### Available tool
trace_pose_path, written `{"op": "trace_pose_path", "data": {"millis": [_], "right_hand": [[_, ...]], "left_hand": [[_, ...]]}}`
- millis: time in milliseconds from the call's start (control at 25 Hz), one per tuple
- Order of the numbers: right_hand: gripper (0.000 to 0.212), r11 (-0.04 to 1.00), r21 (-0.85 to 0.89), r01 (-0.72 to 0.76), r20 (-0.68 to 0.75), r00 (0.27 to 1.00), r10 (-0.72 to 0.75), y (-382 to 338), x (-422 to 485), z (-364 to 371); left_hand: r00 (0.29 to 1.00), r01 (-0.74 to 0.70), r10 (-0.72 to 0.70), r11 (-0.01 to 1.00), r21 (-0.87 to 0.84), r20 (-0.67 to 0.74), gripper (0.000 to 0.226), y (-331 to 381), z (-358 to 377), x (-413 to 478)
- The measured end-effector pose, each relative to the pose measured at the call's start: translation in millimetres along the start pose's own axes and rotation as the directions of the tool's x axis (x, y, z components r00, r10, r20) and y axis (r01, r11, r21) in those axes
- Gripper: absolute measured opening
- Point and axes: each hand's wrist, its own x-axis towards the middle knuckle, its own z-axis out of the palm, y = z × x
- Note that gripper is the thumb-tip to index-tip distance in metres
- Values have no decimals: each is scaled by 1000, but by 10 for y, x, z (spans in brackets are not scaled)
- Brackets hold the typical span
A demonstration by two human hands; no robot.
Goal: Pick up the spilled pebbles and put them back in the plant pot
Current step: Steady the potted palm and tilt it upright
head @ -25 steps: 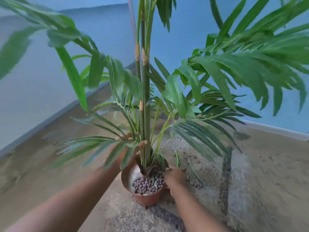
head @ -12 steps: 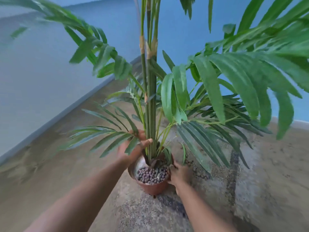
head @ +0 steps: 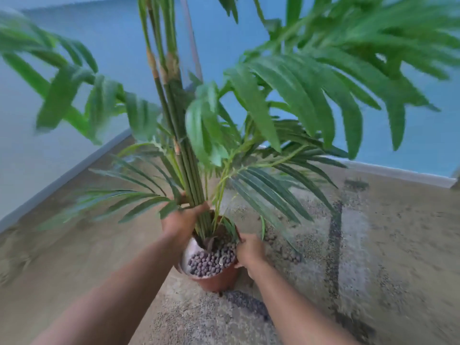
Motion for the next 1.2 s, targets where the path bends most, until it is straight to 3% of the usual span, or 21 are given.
{"op": "trace_pose_path", "data": {"millis": [80, 160, 320, 440, 560, 640, 720, 760, 800, 920, 1000, 1120, 1200], "right_hand": [[34, 998, -33, 44, 37, 998, -43, -53, 65, -20], [36, 999, -31, 35, 105, 994, -32, -100, 150, -58], [38, 998, -57, 26, 170, 985, -16, -148, 240, -147], [41, 998, 54, 28, 200, 979, -38, 0, 229, -133], [39, 981, 196, -4, 163, 986, -29, 150, 174, -107], [34, 965, 256, -54, 107, 994, 28, 197, 59, -163], [31, 981, 194, -21, 28, 999, 16, 283, -42, -266], [31, 986, 166, 6, 12, 1000, -8, 338, -77, -294], [32, 989, 145, 29, 7, 1000, -30, 403, -111, -310], [39, 992, 103, 69, 64, 995, -75, 552, -190, -267], [35, 989, 26, 143, 48, 988, -144, 616, -193, -249], [25, 934, -262, 245, -169, 941, -294, 725, -121, -472], [44, 827, -539, 160, -231, 916, -328, 912, 19, -730]], "left_hand": [[1000, -9, 9, 1000, -5, 16, 25, -69, -43, 25], [998, -62, 63, 998, -18, 20, 24, -112, -83, 28], [967, -187, 197, 979, -77, 161, 39, -259, -176, 58], [929, -280, 287, 958, -60, 235, 19, -154, -209, -80], [897, -314, 262, 944, 96, 357, 22, -281, -378, -183], [858, -440, 293, 843, 310, 421, 21, -685, -515, -179], [761, -627, 262, 530, 571, 593, 26, -1077, -701, -258], [699, -710, 274, 371, 598, 660, 30, -1258, -765, -263], [646, -762, 279, 292, 578, 711, 35, -1391, -796, -272], [492, -869, 369, 158, 468, 789, 20, -1421, -729, -238], [476, -877, 388, 146, 457, 789, 17, -1377, -673, -164], [465, -882, 363, 109, 458, 808, 20, -1400, -650, -129], [460, -883, 392, 112, 455, 797, 14, -1413, -665, -112]]}}
